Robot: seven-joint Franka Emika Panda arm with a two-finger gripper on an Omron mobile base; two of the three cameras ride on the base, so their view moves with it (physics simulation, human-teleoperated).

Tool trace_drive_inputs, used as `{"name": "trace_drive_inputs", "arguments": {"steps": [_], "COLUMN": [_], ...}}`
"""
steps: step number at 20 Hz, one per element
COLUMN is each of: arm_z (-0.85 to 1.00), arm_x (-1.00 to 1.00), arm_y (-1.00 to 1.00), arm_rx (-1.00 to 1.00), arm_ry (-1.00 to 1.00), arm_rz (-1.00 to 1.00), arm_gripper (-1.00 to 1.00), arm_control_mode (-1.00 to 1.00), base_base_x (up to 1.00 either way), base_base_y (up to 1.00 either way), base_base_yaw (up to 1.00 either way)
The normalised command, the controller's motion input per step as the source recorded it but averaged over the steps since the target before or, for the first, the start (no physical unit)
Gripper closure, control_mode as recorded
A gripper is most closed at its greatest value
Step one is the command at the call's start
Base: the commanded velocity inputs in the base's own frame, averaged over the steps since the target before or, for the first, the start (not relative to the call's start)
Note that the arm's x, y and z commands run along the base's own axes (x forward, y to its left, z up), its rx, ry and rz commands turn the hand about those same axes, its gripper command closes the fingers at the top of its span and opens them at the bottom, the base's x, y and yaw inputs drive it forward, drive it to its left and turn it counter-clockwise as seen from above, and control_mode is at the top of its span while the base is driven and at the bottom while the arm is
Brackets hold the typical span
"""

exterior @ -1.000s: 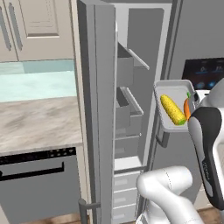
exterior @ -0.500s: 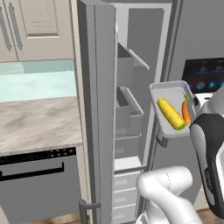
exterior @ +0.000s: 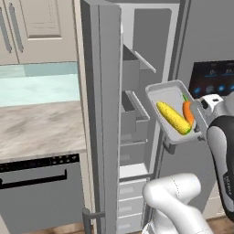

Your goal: Take the carrot and corn out of the freezer and place them in the tupperware container on the counter. Then put the tupperware containing the vegetables back in the freezer.

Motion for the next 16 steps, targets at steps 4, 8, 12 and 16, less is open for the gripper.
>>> {"name": "trace_drive_inputs", "arguments": {"steps": [4,8,12,16], "arm_z": [0.41,0.0,-0.32,-0.35], "arm_x": [0.29,0.52,0.59,0.58], "arm_y": [0.1,0.18,0.3,0.34], "arm_rx": [0.0,-0.01,-0.03,-0.01], "arm_ry": [0.0,-0.01,0.01,0.03], "arm_rz": [0.0,0.0,0.0,0.01], "arm_gripper": [1.0,1.0,1.0,1.0], "arm_control_mode": [-1.0,-1.0,-1.0,-1.0], "base_base_x": [0.0,0.0,0.0,0.0], "base_base_y": [0.0,0.0,0.0,0.0], "base_base_yaw": [0.0,0.0,0.0,0.0]}}
